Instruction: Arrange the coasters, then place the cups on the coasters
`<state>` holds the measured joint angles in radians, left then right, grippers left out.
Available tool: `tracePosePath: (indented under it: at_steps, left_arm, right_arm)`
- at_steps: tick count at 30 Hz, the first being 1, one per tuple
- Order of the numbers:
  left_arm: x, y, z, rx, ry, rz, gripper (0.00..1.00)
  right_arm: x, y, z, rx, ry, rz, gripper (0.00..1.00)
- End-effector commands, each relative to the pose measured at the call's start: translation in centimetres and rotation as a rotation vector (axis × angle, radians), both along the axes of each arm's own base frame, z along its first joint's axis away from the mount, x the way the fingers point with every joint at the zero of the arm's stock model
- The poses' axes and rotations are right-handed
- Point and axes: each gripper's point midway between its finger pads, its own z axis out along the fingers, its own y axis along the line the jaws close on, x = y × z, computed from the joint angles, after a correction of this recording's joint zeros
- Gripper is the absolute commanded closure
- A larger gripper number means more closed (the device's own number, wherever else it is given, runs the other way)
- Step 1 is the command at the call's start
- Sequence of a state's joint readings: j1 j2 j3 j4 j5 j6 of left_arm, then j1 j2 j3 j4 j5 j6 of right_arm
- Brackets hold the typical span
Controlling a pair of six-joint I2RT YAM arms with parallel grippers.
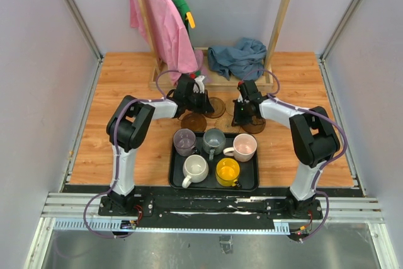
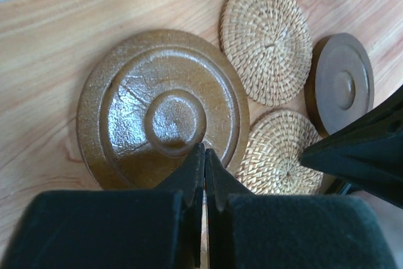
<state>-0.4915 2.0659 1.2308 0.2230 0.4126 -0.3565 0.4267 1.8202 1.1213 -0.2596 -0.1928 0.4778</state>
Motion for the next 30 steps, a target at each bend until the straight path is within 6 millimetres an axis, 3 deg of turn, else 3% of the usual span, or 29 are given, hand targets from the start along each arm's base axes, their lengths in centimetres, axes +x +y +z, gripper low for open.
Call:
tracePosePath:
  at_steps: [1,6,11,22,30]
  left_arm:
    - [-0.5,-0.7,-0.7,-0.021,0.028,-0.048,0.99]
    - [-0.2,0.5,-2.2,0.041,0.053,0.007,1.00]
    - [0.3,3.1,-3.2,0.069,0.098,0.101,0.99]
    - [1.7,11.4,-3.2,0.112,0.100,0.340,0.99]
    - [2.2,14.0,-3.1,0.138,0.090,0.417,0.99]
  right_arm:
    - [0.2,-0.5,-0.5,-0.058,0.017,-0.027,0.99]
    - [0.2,-2.8,-0.8,-0.167,0.021,-0.085,0.99]
    - [0.0,-5.9,-1.1,-0.252,0.041,-0.171,0.99]
    - [0.7,-11.3,-0.6,-0.365,0.058,-0.309,0.99]
    - [2.7,-14.5,0.4,-0.403,0.038,-0.391,0.99]
